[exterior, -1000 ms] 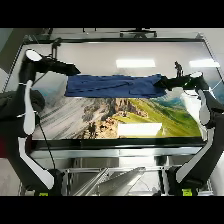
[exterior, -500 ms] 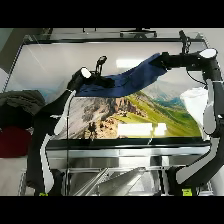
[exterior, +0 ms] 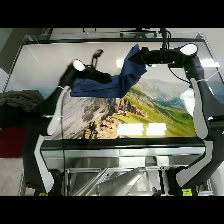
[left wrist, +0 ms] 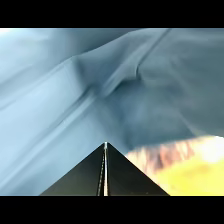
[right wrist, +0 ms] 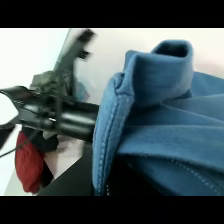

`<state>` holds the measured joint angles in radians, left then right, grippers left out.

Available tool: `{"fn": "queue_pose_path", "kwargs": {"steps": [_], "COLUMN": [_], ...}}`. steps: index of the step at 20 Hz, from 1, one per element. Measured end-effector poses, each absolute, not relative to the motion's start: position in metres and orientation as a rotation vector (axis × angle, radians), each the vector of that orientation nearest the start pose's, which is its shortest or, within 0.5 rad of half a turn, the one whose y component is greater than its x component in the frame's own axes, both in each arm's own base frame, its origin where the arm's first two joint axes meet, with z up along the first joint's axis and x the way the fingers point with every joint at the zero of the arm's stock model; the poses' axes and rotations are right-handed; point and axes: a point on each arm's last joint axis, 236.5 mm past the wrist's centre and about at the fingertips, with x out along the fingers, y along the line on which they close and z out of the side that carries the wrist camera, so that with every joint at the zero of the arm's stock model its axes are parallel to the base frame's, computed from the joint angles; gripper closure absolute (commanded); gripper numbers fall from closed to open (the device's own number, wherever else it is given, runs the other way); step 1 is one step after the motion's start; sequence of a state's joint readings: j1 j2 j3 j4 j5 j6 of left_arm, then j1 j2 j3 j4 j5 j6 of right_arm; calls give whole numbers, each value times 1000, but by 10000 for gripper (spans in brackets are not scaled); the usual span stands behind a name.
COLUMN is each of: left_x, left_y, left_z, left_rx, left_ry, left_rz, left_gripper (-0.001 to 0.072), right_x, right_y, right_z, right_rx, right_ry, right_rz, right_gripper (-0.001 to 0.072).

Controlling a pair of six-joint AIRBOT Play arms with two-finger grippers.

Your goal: Fold the shirts.

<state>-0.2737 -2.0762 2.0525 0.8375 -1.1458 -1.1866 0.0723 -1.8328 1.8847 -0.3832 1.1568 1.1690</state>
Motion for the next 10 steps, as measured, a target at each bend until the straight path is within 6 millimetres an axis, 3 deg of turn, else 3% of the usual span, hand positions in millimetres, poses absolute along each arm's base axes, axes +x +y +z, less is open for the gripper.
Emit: {"fn": "queue_pose_path", "kwargs": {"steps": [2, 4, 5, 6, 7, 10], "left_x": [531, 528, 526, 523, 519, 509], "left_y": [-247, -196, -173, -156, -143, -118], "left_z": [33, 62, 74, 84, 95, 116], "left_rx": [-206, -248, -283, -324, -366, -473], "left_ry": [1061, 1055, 1046, 1036, 1019, 973], "left_rz": [-819, -769, -747, -736, -734, -758], "left_gripper": [692, 691, 691, 691, 690, 691], "right_x": [541, 547, 550, 551, 551, 542], "right_y": [272, 316, 344, 374, 407, 487], "right_z": [151, 143, 138, 133, 126, 86], "right_rx": [655, 664, 679, 698, 732, 801], "right_ry": [786, 731, 692, 642, 589, 498], "right_rz": [921, 926, 936, 946, 946, 929], "right_gripper": [697, 696, 632, 305, 112, 107]}}
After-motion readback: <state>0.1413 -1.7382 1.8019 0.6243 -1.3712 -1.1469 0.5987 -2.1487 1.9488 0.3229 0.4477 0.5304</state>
